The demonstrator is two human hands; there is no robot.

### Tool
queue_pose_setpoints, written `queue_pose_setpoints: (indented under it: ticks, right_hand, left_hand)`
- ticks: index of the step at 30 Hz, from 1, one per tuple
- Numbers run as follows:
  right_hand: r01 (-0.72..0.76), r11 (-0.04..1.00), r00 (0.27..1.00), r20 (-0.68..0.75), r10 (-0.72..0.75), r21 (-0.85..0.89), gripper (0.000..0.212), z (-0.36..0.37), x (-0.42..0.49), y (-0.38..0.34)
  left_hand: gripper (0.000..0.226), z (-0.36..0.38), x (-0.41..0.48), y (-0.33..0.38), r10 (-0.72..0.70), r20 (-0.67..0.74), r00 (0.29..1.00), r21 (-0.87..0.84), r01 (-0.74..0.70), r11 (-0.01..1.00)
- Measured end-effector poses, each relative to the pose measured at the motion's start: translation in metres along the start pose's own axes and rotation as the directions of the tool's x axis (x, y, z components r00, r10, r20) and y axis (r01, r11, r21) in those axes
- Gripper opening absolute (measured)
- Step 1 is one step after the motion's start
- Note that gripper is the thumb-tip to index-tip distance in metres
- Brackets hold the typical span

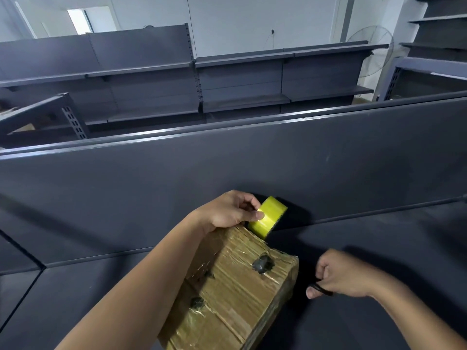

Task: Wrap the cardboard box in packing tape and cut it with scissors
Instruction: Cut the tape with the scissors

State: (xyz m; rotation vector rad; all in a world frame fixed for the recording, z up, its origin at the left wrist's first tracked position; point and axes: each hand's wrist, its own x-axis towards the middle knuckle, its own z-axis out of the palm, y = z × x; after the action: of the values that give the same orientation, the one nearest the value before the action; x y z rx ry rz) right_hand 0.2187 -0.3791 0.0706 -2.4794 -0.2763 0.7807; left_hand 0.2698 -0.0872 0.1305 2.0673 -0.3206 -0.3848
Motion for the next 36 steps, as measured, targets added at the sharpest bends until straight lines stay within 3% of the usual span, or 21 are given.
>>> queue_pose_setpoints:
  ticks: [5, 10, 14, 16, 18, 20, 22, 24, 26, 28, 31, 33, 36]
  right_hand:
    - [-0.111, 0.946, 0.99, -0.115, 0.079, -0.306, 0.056, 0.008, -0.002, -0.02]
    - [-0.159, 0.933, 0.987, -0.02, 0.161, -0.324, 0.048, 0.015, -0.001, -0.03]
    - [-0.164, 0.908, 0.978, 0.054, 0.2, -0.385, 0.021, 0.013, -0.001, -0.036]
    - [-0.166, 0.921, 0.98, 0.046, 0.195, -0.353, 0.009, 0.009, -0.001, -0.033]
    - [-0.133, 0.961, 0.987, -0.117, 0.107, -0.243, 0.013, 0.004, 0.0, -0.03]
    - [0.031, 0.999, 0.93, -0.367, -0.026, 0.008, 0.021, 0.0, -0.004, -0.037]
    - [0.279, 0.911, 0.86, -0.5, -0.097, 0.303, 0.02, 0.001, -0.013, -0.056]
    - [0.42, 0.843, 0.856, -0.455, -0.245, 0.336, 0.017, 0.007, -0.024, -0.077]
    - [0.443, 0.87, 0.865, -0.359, -0.351, 0.217, 0.03, 0.018, -0.026, -0.088]
    - [0.409, 0.904, 0.879, -0.316, -0.356, 0.121, 0.047, 0.024, -0.019, -0.092]
    - [0.381, 0.915, 0.897, -0.294, -0.331, 0.132, 0.054, 0.026, -0.007, -0.092]
    - [0.368, 0.909, 0.912, -0.265, -0.312, 0.195, 0.05, 0.025, -0.003, -0.09]
    - [0.339, 0.904, 0.933, -0.215, -0.288, 0.26, 0.023, 0.027, -0.002, -0.086]
  left_hand:
    - [0.007, 0.0, -0.002, 0.001, 0.01, -0.005, 1.0, -0.017, -0.01, 1.0]
    - [0.006, -0.001, -0.003, 0.004, 0.015, 0.022, 1.0, -0.073, -0.013, 0.997]
    - [0.007, -0.003, -0.004, 0.008, 0.028, 0.049, 0.998, -0.084, -0.024, 0.996]
    - [0.007, -0.003, -0.005, 0.008, 0.059, 0.052, 0.997, -0.09, -0.054, 0.994]
    - [0.01, -0.003, -0.007, 0.009, 0.09, 0.033, 0.995, -0.142, -0.084, 0.986]
    - [0.016, -0.002, -0.009, 0.009, 0.106, -0.013, 0.994, -0.219, -0.107, 0.97]
    - [0.012, -0.001, -0.009, 0.01, 0.126, -0.045, 0.991, -0.292, -0.133, 0.947]
    - [0.003, 0.0, -0.009, 0.011, 0.143, -0.064, 0.988, -0.337, -0.156, 0.929]
    - [0.01, 0.001, -0.01, 0.013, 0.152, -0.083, 0.985, -0.336, -0.171, 0.926]
    - [0.011, 0.0, -0.012, 0.014, 0.16, -0.094, 0.983, -0.331, -0.182, 0.926]
    - [0.01, 0.0, -0.015, 0.014, 0.166, -0.106, 0.98, -0.333, -0.192, 0.923]
    - [0.009, 0.0, -0.015, 0.015, 0.158, -0.122, 0.98, -0.323, -0.19, 0.927]
    - [0.002, -0.001, -0.02, 0.018, 0.178, -0.151, 0.972, -0.294, -0.217, 0.931]
